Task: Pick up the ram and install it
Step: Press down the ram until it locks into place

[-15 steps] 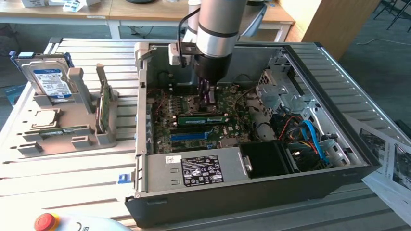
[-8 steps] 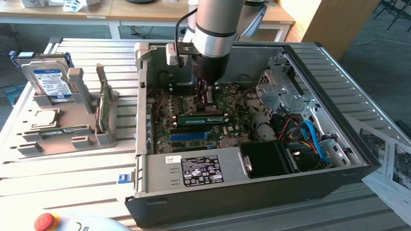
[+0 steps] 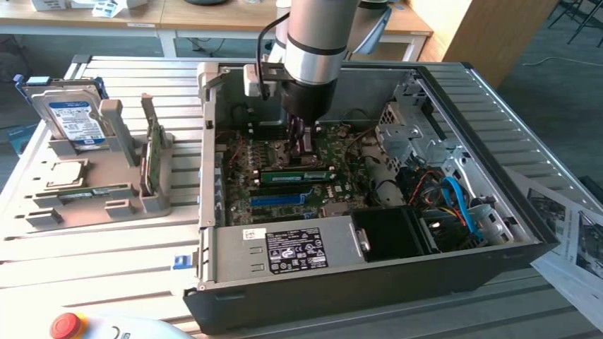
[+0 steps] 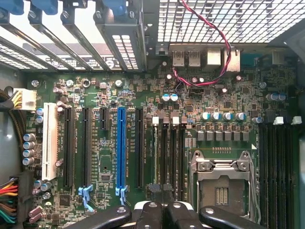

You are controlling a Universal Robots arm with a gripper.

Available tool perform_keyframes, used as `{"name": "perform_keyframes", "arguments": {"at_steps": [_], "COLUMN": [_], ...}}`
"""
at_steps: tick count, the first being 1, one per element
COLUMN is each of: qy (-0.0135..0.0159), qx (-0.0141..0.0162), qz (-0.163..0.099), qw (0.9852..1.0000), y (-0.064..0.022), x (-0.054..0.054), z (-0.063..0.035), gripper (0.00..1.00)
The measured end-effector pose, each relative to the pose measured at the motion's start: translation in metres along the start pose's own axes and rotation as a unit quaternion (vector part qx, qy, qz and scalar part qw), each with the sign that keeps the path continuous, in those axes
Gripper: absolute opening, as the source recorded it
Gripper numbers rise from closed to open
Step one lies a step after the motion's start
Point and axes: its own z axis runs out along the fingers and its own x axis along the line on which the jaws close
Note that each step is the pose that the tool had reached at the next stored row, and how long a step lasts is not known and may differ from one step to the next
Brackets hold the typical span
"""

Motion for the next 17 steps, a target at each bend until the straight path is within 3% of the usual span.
{"name": "perform_keyframes", "arguments": {"at_steps": [17], "qy": [0.0000], "qx": [0.0000], "qz": [0.000], "qw": [1.0000], "y": [-0.0001], "x": [0.0001], "z": [0.0031], "gripper": [0.11]}}
